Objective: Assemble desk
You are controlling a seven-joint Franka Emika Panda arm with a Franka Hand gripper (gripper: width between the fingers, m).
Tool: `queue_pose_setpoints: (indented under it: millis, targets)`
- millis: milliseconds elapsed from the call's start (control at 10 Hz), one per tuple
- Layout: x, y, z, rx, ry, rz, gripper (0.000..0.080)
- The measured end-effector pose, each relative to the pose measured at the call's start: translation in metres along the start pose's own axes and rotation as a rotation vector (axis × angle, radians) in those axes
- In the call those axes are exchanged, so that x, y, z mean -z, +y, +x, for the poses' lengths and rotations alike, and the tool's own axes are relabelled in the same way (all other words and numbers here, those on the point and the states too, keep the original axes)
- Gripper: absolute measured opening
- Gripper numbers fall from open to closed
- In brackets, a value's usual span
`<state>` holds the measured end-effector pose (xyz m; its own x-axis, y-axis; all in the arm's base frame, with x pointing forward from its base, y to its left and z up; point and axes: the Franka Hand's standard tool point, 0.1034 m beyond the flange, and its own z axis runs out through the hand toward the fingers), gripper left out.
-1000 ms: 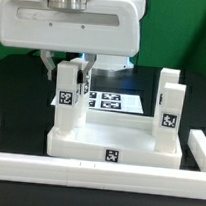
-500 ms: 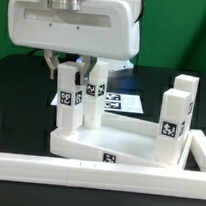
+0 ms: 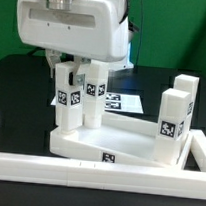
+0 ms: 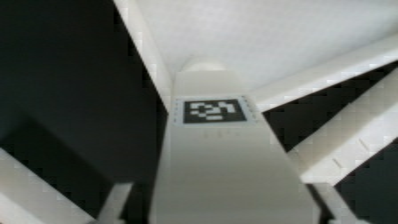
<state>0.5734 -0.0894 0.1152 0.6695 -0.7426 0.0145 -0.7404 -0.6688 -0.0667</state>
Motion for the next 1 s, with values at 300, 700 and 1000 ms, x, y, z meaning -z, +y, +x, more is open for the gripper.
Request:
queue_pose_setpoints:
  millis: [300,700,1000]
  targets:
    - [0.000,0.003,0.001,-0.265,-0.015,0.021,0.0290]
    - [0.000,-0.004,-0.003,-0.593,-0.041,0.041,0.0290]
    - [-0.001,-0.010,-0.008,-0.815,-0.066,0.053,0.0290]
